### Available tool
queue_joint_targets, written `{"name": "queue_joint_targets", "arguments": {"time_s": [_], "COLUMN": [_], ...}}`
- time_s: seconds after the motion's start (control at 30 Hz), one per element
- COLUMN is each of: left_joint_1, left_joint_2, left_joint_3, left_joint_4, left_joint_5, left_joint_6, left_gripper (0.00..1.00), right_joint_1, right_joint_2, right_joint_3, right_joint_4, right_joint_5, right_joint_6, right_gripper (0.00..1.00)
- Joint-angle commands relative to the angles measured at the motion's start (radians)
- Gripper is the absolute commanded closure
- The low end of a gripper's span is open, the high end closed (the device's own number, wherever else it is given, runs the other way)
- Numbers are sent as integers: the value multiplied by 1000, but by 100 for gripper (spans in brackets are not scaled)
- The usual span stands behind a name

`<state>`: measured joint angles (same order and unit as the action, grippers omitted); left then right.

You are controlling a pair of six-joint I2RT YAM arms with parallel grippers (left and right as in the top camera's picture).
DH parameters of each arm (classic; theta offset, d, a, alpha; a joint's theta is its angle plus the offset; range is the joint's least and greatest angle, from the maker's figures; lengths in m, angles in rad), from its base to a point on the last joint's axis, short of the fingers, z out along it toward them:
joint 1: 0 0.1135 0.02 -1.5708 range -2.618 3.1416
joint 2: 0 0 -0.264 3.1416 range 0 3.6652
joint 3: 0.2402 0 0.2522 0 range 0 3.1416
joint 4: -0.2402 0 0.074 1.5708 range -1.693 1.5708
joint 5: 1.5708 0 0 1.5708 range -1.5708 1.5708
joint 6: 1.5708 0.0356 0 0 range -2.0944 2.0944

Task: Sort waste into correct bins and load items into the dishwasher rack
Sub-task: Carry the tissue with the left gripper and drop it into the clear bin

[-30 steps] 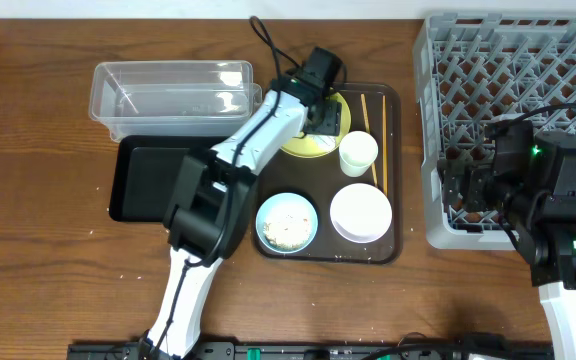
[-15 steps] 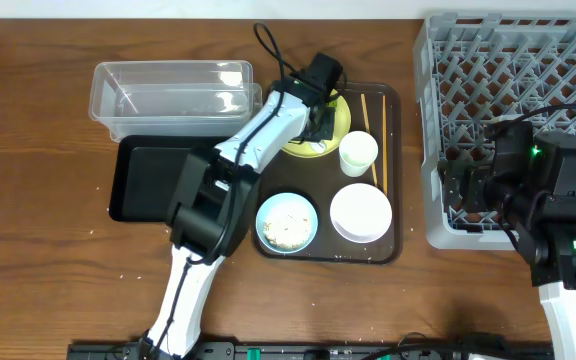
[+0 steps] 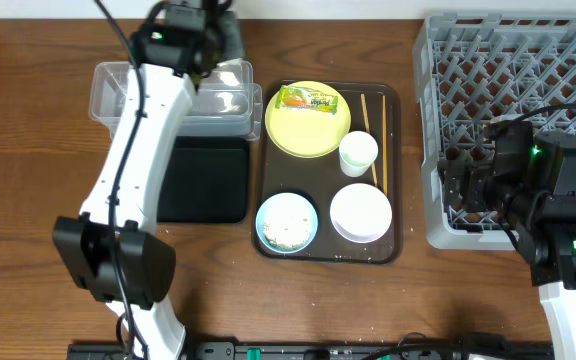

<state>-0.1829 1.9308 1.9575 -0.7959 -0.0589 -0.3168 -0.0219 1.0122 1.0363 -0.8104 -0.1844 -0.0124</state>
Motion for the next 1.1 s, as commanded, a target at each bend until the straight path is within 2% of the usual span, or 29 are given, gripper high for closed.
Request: {"name": "queue_joint_targets", "arguments": {"time_s": [0.0, 0.03, 0.07, 0.23, 0.3, 0.4, 0.63, 0.83, 1.07], "left_joint_1": [49, 63, 72, 94, 94, 94, 73, -29, -163], "left_joint_2": [102, 119, 135, 190, 187, 172, 120, 117, 124], "left_joint_3": [-56, -61, -64, -66, -65, -48, -23, -23, -23], "left_joint_4": [-15, -17, -18, -41, -37, -30, 5, 62, 137], "left_joint_5": [-43, -43, -43, -39, -39, -38, 86, 103, 56], "left_joint_6": [8, 8, 8, 8, 8, 8, 9, 78, 142], "left_gripper": [91, 90, 85, 46, 38, 34, 34, 34, 32], "right_joint_1": [21, 21, 21, 21, 21, 21, 21, 21, 21], "right_joint_2": [-6, -6, -6, -6, -6, -6, -6, -6, -6], "right_joint_3": [22, 22, 22, 22, 22, 22, 22, 22, 22], "right_joint_4": [2, 2, 2, -2, -2, -2, -2, -9, -21], "right_joint_5": [-8, -8, -8, -8, -8, -8, -8, -8, -8], "right_joint_6": [-11, -11, -11, -11, -11, -11, -11, -11, -11], "right_gripper": [5, 5, 5, 5, 5, 4, 1, 1, 1]}}
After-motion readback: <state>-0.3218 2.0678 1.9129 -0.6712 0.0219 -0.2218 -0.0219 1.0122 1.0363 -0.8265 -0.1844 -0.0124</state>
